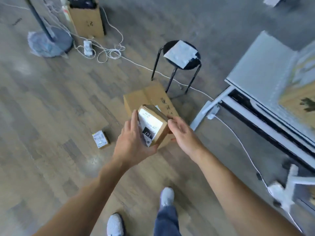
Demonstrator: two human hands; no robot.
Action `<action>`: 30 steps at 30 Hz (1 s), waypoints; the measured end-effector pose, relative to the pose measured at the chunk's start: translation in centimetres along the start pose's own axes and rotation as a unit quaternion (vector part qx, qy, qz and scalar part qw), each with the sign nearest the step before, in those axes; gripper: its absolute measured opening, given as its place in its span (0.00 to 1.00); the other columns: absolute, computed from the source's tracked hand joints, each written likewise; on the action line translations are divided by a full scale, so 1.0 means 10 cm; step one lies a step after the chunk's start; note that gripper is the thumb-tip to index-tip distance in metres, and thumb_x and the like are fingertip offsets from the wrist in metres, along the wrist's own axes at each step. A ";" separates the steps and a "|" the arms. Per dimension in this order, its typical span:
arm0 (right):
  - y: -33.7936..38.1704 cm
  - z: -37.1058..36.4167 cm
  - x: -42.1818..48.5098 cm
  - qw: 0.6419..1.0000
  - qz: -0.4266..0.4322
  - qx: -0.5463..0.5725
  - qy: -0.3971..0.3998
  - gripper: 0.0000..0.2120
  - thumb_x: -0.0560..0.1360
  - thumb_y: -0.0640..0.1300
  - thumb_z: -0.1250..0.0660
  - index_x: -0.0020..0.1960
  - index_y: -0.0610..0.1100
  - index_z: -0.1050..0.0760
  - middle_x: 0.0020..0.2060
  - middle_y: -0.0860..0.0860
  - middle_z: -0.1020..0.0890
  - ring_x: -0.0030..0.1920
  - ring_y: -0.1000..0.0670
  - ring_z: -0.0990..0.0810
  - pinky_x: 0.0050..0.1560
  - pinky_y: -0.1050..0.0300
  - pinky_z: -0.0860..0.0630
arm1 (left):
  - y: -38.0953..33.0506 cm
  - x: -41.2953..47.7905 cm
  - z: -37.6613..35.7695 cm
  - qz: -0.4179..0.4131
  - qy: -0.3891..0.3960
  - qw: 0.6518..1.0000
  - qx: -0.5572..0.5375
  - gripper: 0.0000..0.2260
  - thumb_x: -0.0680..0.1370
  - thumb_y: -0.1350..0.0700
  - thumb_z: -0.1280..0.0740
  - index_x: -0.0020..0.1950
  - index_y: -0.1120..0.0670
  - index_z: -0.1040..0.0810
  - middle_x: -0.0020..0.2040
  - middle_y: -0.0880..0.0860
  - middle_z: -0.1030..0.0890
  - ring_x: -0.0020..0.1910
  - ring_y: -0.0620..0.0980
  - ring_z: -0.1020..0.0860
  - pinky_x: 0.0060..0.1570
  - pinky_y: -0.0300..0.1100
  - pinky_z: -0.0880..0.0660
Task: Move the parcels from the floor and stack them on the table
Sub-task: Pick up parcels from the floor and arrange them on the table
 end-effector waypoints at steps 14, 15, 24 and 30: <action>0.67 3.16 -2.55 0.964 0.071 0.030 -0.256 0.19 0.73 0.50 0.28 0.62 0.59 0.29 0.51 0.62 0.20 0.46 0.62 0.19 0.48 0.67 0.26 | -3.73 -0.90 -0.08 -0.327 0.085 0.941 0.023 0.47 0.63 0.40 0.23 0.76 0.52 0.40 0.65 0.51 0.31 0.64 0.53 0.30 0.62 0.53 0.29; 0.61 3.40 -2.70 0.959 0.074 0.037 -0.273 0.20 0.74 0.49 0.28 0.64 0.58 0.28 0.50 0.62 0.20 0.45 0.62 0.18 0.46 0.69 0.26 | -3.93 -0.94 -0.19 -0.334 0.087 0.938 0.015 0.44 0.64 0.43 0.23 0.75 0.53 0.38 0.64 0.50 0.31 0.64 0.51 0.30 0.62 0.51 0.28; -0.07 5.20 -3.94 0.930 0.127 0.113 -0.326 0.23 0.73 0.45 0.27 0.63 0.61 0.30 0.55 0.54 0.20 0.51 0.57 0.18 0.59 0.50 0.22 | -5.44 -1.45 -1.41 -0.209 0.255 0.911 -0.249 0.34 0.68 0.55 0.22 0.69 0.51 0.35 0.57 0.48 0.20 0.53 0.45 0.20 0.45 0.33 0.22; -0.40 5.89 -4.34 0.923 0.134 0.137 -0.334 0.24 0.77 0.41 0.32 0.68 0.58 0.36 0.60 0.56 0.22 0.54 0.61 0.20 0.56 0.54 0.21 | -6.17 -1.72 -2.02 -0.188 0.347 0.865 -0.309 0.31 0.64 0.49 0.24 0.65 0.49 0.30 0.55 0.53 0.17 0.55 0.52 0.19 0.55 0.52 0.22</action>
Point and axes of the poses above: each hand's wrist, its own x-axis towards the middle knuckle, its own z-axis out of the back of the hand, y = z × x, the point moved 10 cm from there along x, towards the middle knuckle
